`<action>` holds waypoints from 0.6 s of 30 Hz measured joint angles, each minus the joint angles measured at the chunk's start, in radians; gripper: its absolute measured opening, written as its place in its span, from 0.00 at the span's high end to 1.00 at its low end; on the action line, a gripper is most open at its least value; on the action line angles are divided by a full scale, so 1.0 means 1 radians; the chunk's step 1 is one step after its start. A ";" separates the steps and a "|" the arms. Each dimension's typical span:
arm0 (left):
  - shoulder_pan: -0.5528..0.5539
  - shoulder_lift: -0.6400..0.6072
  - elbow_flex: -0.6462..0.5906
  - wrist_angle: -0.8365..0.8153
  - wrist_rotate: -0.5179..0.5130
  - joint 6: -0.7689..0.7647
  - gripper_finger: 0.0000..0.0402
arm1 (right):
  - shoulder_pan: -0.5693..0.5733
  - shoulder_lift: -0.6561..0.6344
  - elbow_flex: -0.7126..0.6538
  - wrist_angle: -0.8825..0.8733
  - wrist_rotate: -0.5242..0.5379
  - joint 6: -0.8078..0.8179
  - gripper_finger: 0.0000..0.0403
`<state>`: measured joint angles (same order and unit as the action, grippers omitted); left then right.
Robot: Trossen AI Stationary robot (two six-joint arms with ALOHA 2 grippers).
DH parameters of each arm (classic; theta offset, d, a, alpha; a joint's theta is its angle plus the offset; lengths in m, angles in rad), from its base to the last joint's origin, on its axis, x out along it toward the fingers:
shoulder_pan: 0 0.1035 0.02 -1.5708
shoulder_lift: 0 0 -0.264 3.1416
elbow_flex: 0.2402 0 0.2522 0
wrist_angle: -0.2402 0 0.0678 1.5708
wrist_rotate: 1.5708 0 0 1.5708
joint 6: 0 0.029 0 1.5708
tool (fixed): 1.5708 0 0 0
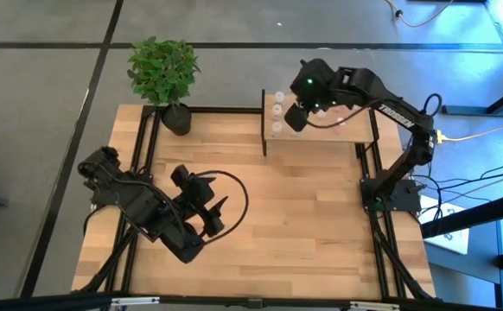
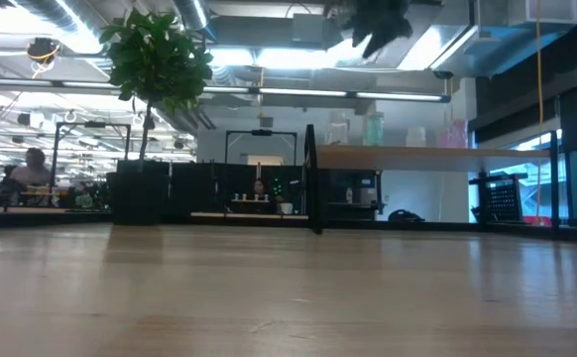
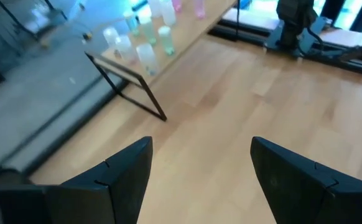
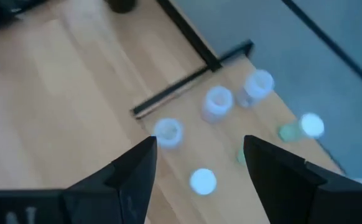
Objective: Pick and place medicine bottles onto shelf by color
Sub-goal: Put the white pill bottle aligned with the other white pill bottles on the shelf
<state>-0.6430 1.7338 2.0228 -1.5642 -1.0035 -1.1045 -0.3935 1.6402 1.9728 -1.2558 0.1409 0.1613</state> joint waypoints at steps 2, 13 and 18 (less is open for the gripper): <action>0.000 -0.014 0.000 -0.006 0.045 -0.026 0.34 | 0.033 0.000 0.041 -0.019 -0.001 -0.052 0.40; 0.057 -0.086 0.000 -0.007 0.414 -0.116 0.34 | 0.334 0.000 0.189 -0.029 -0.003 -0.251 0.42; 0.113 -0.100 -0.062 -0.003 0.584 -0.113 0.34 | 0.474 -0.001 0.227 -0.002 -0.003 -0.278 0.42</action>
<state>-0.5304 1.6342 1.9610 -1.5672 -0.4198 -1.2179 0.0802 1.6394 2.1994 -1.2582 0.1378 -0.1164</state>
